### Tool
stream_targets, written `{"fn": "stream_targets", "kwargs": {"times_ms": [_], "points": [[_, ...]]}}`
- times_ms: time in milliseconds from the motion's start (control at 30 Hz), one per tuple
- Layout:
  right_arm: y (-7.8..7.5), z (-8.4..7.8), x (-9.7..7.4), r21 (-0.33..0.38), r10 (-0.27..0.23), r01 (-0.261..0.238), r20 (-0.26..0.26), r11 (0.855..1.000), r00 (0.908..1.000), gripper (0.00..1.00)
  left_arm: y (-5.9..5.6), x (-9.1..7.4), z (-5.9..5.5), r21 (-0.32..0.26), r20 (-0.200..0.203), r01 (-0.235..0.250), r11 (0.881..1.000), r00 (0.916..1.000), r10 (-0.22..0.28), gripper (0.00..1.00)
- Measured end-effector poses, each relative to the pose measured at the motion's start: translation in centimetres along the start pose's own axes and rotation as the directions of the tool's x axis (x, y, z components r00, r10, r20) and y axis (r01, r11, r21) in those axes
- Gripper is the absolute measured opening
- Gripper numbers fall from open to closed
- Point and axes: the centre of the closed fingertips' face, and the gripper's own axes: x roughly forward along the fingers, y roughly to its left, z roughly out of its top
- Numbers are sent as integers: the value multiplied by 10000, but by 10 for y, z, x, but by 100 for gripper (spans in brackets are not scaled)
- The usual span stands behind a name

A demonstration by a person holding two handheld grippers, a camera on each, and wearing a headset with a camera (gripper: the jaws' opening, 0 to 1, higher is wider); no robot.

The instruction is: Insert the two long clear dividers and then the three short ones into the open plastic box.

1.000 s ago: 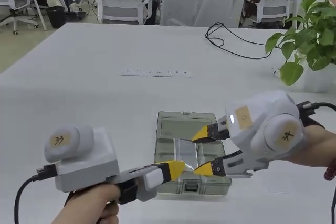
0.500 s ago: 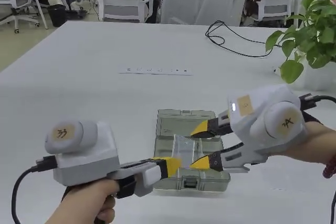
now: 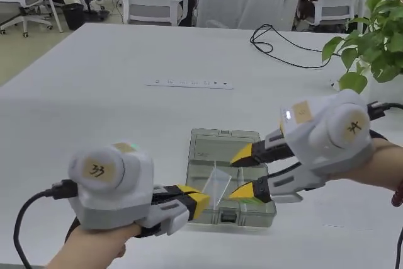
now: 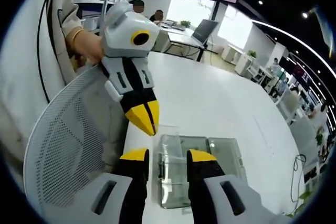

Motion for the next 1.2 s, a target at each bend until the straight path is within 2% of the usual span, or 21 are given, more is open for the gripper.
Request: {"fn": "stream_targets", "kwargs": {"times_ms": [233,333,433,633,833,1200], "points": [[2,-2,-2,-409,221,-220,5,9989,9998,25,-2,0,-5,1219,-492,315,9920,9985,-257,0],[3,-2,-1,-475,338,-336,30,9983,9994,24,-4,0,-5,1286,-486,507,9904,9978,-448,0],[7,-3,-1,-476,561,-556,96,9973,9984,24,-5,-1,-7,1909,-684,644,9795,9963,-522,0],[11,-5,1,-608,936,-927,122,9938,9955,22,-11,0,-4,2400,-663,1041,9652,9937,-907,0],[14,-5,1,-467,1280,-1266,290,9909,9913,19,-18,0,-5,2839,-832,1576,9458,9867,-1394,0],[31,-6,1,-338,2234,-2221,417,9744,9738,13,-30,-1,1,3593,-736,2325,9038,9725,-2209,0]]}}
